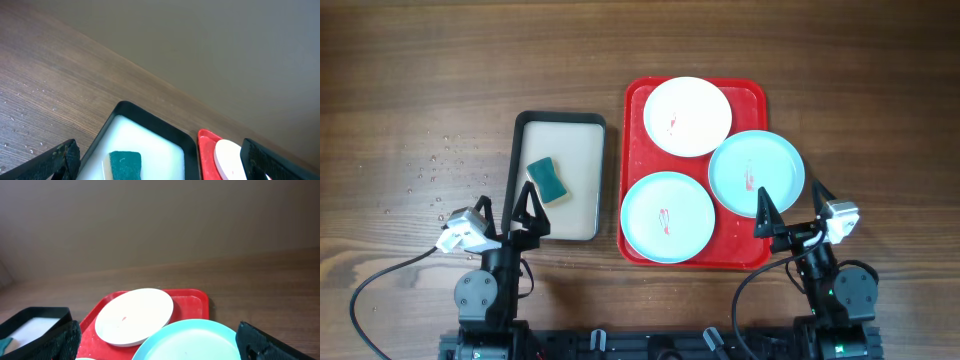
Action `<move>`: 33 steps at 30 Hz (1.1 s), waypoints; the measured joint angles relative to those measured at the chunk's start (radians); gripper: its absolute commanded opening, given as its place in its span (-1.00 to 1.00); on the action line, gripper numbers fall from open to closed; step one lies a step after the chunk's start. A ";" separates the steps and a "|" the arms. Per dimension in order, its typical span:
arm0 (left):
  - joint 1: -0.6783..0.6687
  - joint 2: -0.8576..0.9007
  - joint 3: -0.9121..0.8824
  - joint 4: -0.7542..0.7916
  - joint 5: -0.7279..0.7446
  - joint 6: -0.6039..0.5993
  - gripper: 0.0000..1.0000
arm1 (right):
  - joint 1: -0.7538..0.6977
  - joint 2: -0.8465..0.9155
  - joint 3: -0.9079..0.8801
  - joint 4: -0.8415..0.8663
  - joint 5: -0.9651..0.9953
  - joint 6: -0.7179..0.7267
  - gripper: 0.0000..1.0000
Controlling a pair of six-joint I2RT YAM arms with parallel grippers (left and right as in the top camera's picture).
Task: Clean dirty plates on tray and stack at the side
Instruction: 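Move left gripper toward the sponge and right gripper toward the right blue plate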
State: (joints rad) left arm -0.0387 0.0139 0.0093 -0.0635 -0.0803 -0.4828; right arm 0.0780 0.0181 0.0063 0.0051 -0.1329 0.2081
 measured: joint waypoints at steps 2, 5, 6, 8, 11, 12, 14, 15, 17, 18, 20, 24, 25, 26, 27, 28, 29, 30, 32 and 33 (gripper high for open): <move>0.000 0.000 0.000 0.000 0.000 0.000 1.00 | 0.000 0.000 0.000 0.000 0.000 0.000 0.99; 0.000 0.000 0.000 0.000 0.000 0.000 1.00 | 0.000 0.000 0.000 0.000 0.000 0.000 0.99; 0.000 0.000 0.000 0.000 0.000 0.000 1.00 | 0.000 0.000 0.000 0.000 0.000 0.000 0.99; 0.000 0.000 0.000 0.000 0.000 0.000 1.00 | 0.000 0.000 0.000 0.000 0.000 0.000 1.00; 0.000 0.000 0.000 0.000 0.000 0.000 1.00 | 0.000 0.000 0.000 0.000 0.000 0.000 1.00; 0.000 0.000 0.000 0.000 0.000 0.000 1.00 | 0.000 0.000 0.000 0.000 0.000 0.000 1.00; 0.000 0.000 0.000 0.000 0.000 0.000 1.00 | 0.000 0.000 0.000 0.000 0.000 0.000 0.99; 0.000 0.000 0.000 0.000 0.000 0.000 1.00 | 0.000 0.000 0.000 0.000 0.000 0.000 0.99; 0.000 0.000 0.000 0.000 0.000 0.000 1.00 | 0.000 0.000 0.000 0.000 0.000 0.000 1.00; 0.000 0.000 0.000 0.000 0.000 0.000 1.00 | 0.000 0.000 0.000 0.000 0.000 0.000 0.99; 0.000 0.000 0.000 0.000 0.000 0.000 1.00 | 0.000 0.000 0.000 0.000 0.000 0.000 0.99; 0.000 0.000 0.000 0.000 0.022 0.000 1.00 | 0.000 0.000 0.000 0.008 0.000 0.007 1.00; 0.000 0.000 0.000 0.002 0.043 0.000 1.00 | 0.000 0.000 0.000 0.016 -0.001 0.024 0.99; 0.000 0.000 0.000 0.004 0.064 0.000 0.99 | 0.000 0.000 0.000 0.037 -0.011 0.045 1.00; 0.000 0.000 0.000 0.014 0.088 0.000 1.00 | 0.000 0.000 0.000 0.061 -0.033 0.058 1.00; 0.000 0.002 -0.001 0.039 0.120 0.000 0.99 | 0.000 0.000 0.003 0.082 -0.073 0.071 1.00; 0.000 0.002 0.001 0.051 0.139 -0.001 1.00 | 0.000 0.000 0.009 0.078 -0.098 0.077 1.00; 0.000 0.002 0.005 0.051 0.146 -0.003 1.00 | 0.000 0.001 0.029 0.044 -0.119 0.082 1.00; 0.000 0.027 0.084 -0.018 0.168 -0.013 0.99 | 0.000 0.030 0.160 -0.079 -0.160 0.071 0.99; 0.000 0.046 0.119 -0.046 0.171 -0.016 0.99 | 0.000 0.057 0.231 -0.133 -0.166 0.051 0.99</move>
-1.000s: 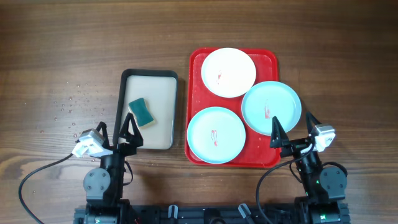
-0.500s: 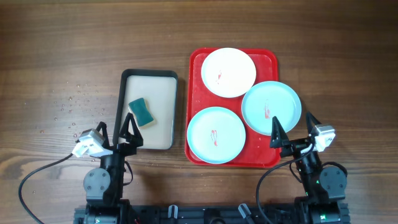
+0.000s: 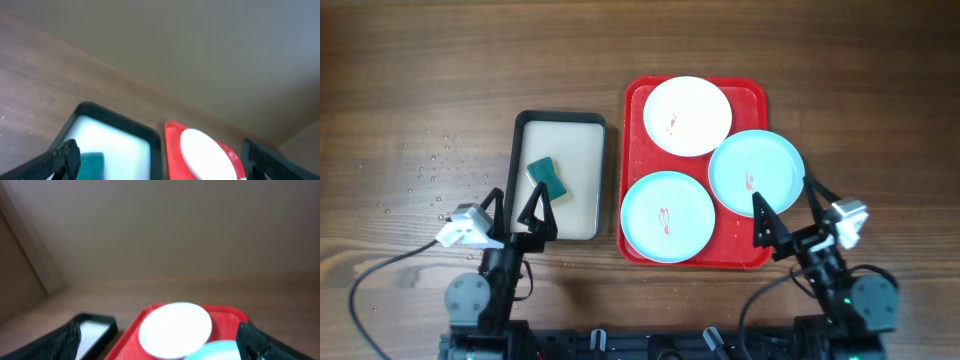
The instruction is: Clean dirty plates on tray and stack at the side
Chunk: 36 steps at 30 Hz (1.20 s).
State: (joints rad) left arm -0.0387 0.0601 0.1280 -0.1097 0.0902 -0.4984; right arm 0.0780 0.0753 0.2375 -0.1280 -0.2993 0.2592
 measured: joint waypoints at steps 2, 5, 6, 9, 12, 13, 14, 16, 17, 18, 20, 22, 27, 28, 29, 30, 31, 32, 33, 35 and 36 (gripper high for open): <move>0.000 0.101 0.176 -0.150 0.010 -0.005 0.99 | 0.000 0.119 0.217 -0.099 -0.014 -0.050 0.99; 0.000 0.335 0.442 -0.379 0.026 -0.008 0.99 | 0.000 0.343 0.536 -0.377 -0.024 -0.090 0.99; 0.000 0.409 0.527 -0.470 0.031 -0.008 0.99 | 0.000 0.422 0.619 -0.446 -0.031 -0.096 0.99; 0.000 0.657 0.774 -0.681 0.039 -0.008 1.00 | 0.000 0.632 0.816 -0.676 -0.061 -0.104 0.99; 0.000 0.880 0.968 -0.853 0.040 -0.008 1.00 | 0.000 0.853 0.940 -0.808 -0.077 -0.103 0.99; 0.000 0.943 1.004 -0.879 0.040 -0.008 1.00 | 0.000 0.913 0.951 -0.819 -0.080 -0.095 0.99; 0.000 0.982 1.015 -0.882 0.040 -0.008 1.00 | 0.000 0.958 0.952 -0.829 -0.084 -0.076 0.99; 0.000 1.054 1.020 -0.894 0.055 -0.008 0.97 | 0.000 1.048 0.953 -0.848 -0.106 -0.024 0.83; 0.000 1.096 1.021 -0.916 0.073 -0.008 0.68 | 0.000 1.089 0.953 -0.849 -0.124 -0.008 0.64; 0.000 1.122 1.022 -0.931 0.081 -0.008 0.57 | 0.000 1.130 0.954 -0.857 -0.140 0.008 0.53; -0.004 1.195 1.022 -0.971 0.082 -0.012 0.50 | 0.005 1.198 0.954 -0.896 -0.162 0.024 0.53; -0.018 1.275 1.012 -0.975 0.047 -0.048 0.41 | 0.037 1.240 0.949 -0.927 -0.170 0.028 0.51; -0.066 1.543 0.940 -0.835 -0.011 -0.114 0.01 | 0.170 1.261 0.911 -0.930 -0.126 0.051 0.41; -0.078 1.616 0.932 -0.798 -0.015 -0.121 -0.20 | 0.184 1.262 0.909 -0.930 -0.113 0.058 0.40; -0.085 1.670 0.930 -0.768 -0.018 -0.122 -0.56 | 0.192 1.262 0.909 -0.927 -0.103 0.064 0.40; -0.090 1.720 0.929 -0.732 -0.019 -0.130 -0.92 | 0.195 1.262 0.909 -0.927 -0.099 0.070 0.40; -0.092 1.753 0.929 -0.715 -0.019 -0.136 -0.92 | 0.196 1.262 0.909 -0.926 -0.095 0.074 0.39; -0.092 1.776 0.941 -0.719 -0.030 -0.140 -0.92 | 0.195 1.262 0.908 -0.925 -0.089 0.078 0.39; -0.091 1.777 0.942 -0.715 -0.034 -0.139 -0.92 | 0.195 1.262 0.908 -0.927 -0.085 0.081 0.39; -0.091 1.778 0.945 -0.718 -0.037 -0.140 -0.92 | 0.196 1.262 0.908 -0.926 -0.082 0.085 0.39; -0.091 1.778 0.948 -0.725 -0.037 -0.140 -0.92 | 0.196 1.262 0.908 -0.926 -0.081 0.087 0.39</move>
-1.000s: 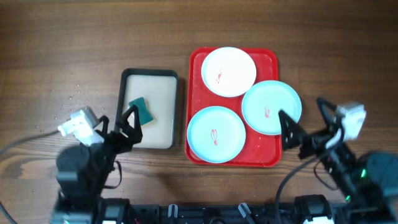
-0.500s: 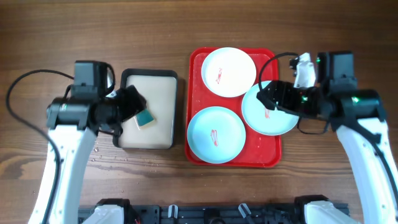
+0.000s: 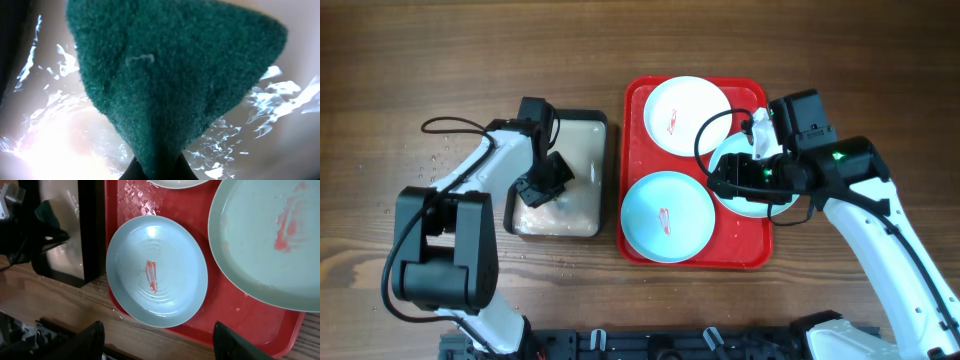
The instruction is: Clean dirty plates on tray and stack at the side
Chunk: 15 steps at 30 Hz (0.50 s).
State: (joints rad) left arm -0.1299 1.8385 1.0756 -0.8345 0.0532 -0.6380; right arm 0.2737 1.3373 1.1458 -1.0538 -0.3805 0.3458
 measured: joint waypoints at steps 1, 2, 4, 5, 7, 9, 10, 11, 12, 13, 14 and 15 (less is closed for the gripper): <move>0.000 0.007 0.011 -0.018 0.000 0.000 -0.81 | 0.000 0.000 0.000 0.000 0.000 0.002 0.39; 0.000 0.016 0.026 -0.043 0.000 0.000 -0.31 | 0.000 0.000 0.000 0.000 0.000 0.002 0.39; 0.000 0.023 0.061 -0.139 0.000 0.004 0.15 | 0.000 0.000 0.000 0.001 0.001 0.003 0.39; 0.000 0.022 0.079 -0.177 0.000 0.008 0.25 | 0.000 0.000 0.000 0.000 0.002 0.004 0.39; 0.000 0.010 0.121 -0.194 -0.004 0.027 0.26 | 0.000 0.000 -0.001 0.000 0.008 0.009 0.39; 0.000 -0.003 0.134 -0.187 -0.047 0.035 0.28 | 0.000 0.000 -0.001 0.000 0.009 0.010 0.40; -0.001 -0.004 0.132 -0.165 -0.084 0.037 0.26 | 0.000 0.000 -0.001 0.000 0.010 0.010 0.40; -0.001 -0.004 0.123 -0.127 -0.118 0.039 0.19 | 0.000 0.000 -0.001 0.000 0.011 0.010 0.40; -0.001 -0.004 0.109 -0.081 -0.141 0.042 0.03 | 0.000 0.000 -0.001 0.000 0.012 0.010 0.40; -0.001 -0.005 0.087 -0.022 -0.156 0.047 -0.12 | 0.000 0.000 -0.001 0.000 0.013 0.010 0.40; -0.001 -0.005 0.060 0.034 -0.168 0.052 -0.58 | 0.000 0.000 -0.001 0.000 0.015 0.010 0.40; -0.001 -0.005 0.027 0.083 -0.178 0.053 -0.92 | 0.000 0.000 -0.001 0.000 0.016 0.013 0.40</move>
State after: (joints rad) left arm -0.1310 1.8332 1.1027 -0.7513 -0.1246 -0.5850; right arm 0.2737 1.3373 1.1450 -1.0542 -0.3649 0.3592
